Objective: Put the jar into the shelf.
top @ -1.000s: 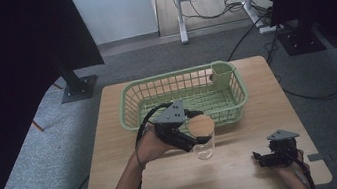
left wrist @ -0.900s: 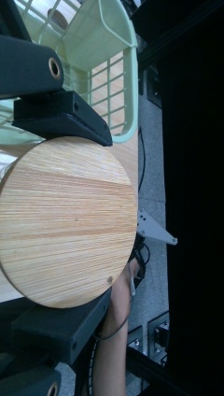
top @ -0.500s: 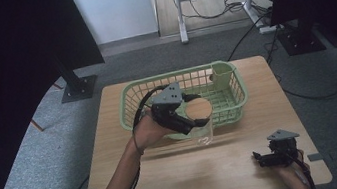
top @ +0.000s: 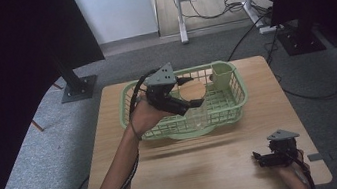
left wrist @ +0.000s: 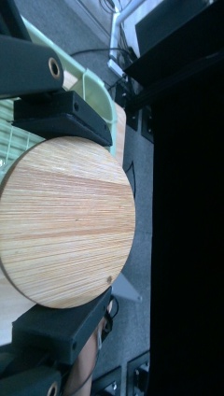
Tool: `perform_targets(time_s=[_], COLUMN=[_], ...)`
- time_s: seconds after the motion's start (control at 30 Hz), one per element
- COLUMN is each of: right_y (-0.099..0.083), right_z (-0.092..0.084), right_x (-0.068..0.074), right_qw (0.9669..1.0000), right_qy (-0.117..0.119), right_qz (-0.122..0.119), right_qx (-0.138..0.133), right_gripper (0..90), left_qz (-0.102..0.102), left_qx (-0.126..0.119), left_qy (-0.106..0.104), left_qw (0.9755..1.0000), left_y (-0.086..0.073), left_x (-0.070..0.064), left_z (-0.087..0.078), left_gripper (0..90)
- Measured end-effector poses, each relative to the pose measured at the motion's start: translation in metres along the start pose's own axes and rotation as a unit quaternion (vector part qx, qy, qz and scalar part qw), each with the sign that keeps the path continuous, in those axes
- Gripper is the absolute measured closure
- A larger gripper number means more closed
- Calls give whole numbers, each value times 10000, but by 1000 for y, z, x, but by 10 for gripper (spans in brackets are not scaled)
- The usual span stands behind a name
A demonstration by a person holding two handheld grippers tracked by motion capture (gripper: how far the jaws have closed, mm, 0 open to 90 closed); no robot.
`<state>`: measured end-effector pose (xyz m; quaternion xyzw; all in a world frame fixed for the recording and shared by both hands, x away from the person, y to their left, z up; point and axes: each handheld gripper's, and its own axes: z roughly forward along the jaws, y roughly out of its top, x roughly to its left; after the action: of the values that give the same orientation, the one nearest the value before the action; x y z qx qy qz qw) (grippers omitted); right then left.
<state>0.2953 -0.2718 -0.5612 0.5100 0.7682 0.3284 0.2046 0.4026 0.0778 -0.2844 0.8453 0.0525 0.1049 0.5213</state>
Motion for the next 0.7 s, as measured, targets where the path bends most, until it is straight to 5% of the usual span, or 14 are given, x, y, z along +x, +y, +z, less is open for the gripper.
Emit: perform_targets(time_s=[0.7], right_y=[0], right_z=[0], right_x=[0], right_qw=[10000], right_qy=[7], right_qz=[-3], right_qx=[0], right_gripper=[0], left_qz=[-261], left_qx=[5], left_qy=[496], left_qw=[9984], left_y=[-5], left_x=[46], left_z=[20], left_gripper=[236])
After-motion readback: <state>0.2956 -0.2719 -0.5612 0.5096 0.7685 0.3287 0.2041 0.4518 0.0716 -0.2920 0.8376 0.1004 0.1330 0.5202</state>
